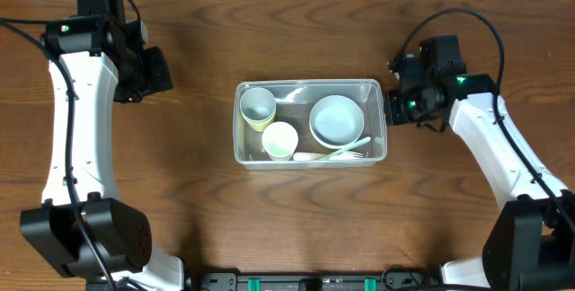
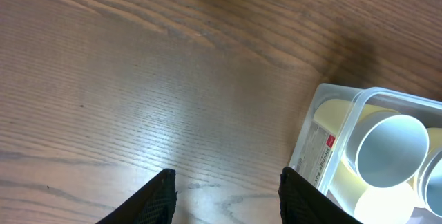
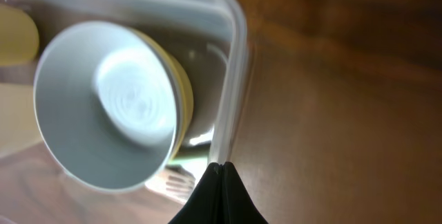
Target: Pack container
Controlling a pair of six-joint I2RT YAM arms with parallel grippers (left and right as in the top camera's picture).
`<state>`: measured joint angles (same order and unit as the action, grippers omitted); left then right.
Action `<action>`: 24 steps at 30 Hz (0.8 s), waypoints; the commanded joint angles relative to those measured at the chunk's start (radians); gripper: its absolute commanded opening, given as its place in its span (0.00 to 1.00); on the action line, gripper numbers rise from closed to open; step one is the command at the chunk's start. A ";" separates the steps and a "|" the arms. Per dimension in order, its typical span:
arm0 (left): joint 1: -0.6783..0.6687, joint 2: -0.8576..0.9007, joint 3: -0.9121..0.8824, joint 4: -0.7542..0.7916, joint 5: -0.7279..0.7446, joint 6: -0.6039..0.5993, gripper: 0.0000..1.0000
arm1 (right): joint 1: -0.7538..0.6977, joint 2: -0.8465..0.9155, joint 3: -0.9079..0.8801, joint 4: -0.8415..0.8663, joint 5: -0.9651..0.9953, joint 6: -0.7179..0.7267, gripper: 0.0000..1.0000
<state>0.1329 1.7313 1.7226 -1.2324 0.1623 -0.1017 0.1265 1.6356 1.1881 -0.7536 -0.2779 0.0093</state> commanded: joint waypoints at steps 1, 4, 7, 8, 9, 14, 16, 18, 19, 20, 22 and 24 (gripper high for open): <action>-0.002 -0.014 -0.011 0.003 0.010 0.023 0.49 | -0.004 -0.023 0.005 0.052 0.085 -0.004 0.01; -0.009 -0.014 -0.011 0.021 0.010 0.041 0.49 | -0.008 -0.067 0.014 0.114 0.310 0.057 0.01; -0.045 -0.014 -0.011 0.043 0.010 0.074 0.54 | -0.010 -0.115 0.014 0.181 0.499 0.064 0.21; -0.064 -0.014 -0.011 0.054 0.010 0.091 0.56 | -0.010 -0.128 0.014 0.206 0.533 0.064 0.62; -0.087 -0.014 -0.011 0.069 0.005 0.111 0.59 | -0.010 -0.140 0.014 0.236 0.544 0.063 0.99; -0.198 -0.014 -0.011 0.109 -0.200 0.116 0.98 | -0.009 -0.152 0.014 0.271 0.540 0.063 0.99; -0.211 -0.014 -0.011 0.116 -0.224 0.116 0.98 | -0.009 -0.152 0.014 0.267 0.540 0.062 0.99; -0.216 -0.014 -0.011 0.117 -0.224 0.117 0.98 | -0.009 -0.153 0.014 0.267 0.540 0.060 0.99; -0.216 -0.014 -0.011 0.120 -0.224 0.116 0.98 | -0.009 -0.153 0.014 0.267 0.540 0.060 0.99; -0.215 -0.014 -0.011 0.124 -0.224 0.116 0.98 | -0.010 -0.153 0.014 0.270 0.540 0.060 0.99; -0.213 -0.014 -0.011 0.127 -0.224 0.116 0.98 | -0.010 -0.158 0.014 0.262 0.540 0.061 0.99; -0.213 -0.017 -0.010 0.114 -0.222 0.110 0.98 | -0.010 -0.179 0.014 0.233 0.540 0.077 0.99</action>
<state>-0.0849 1.7313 1.7226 -1.1072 -0.0299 0.0010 0.1261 1.4849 1.1919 -0.5011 0.2413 0.0586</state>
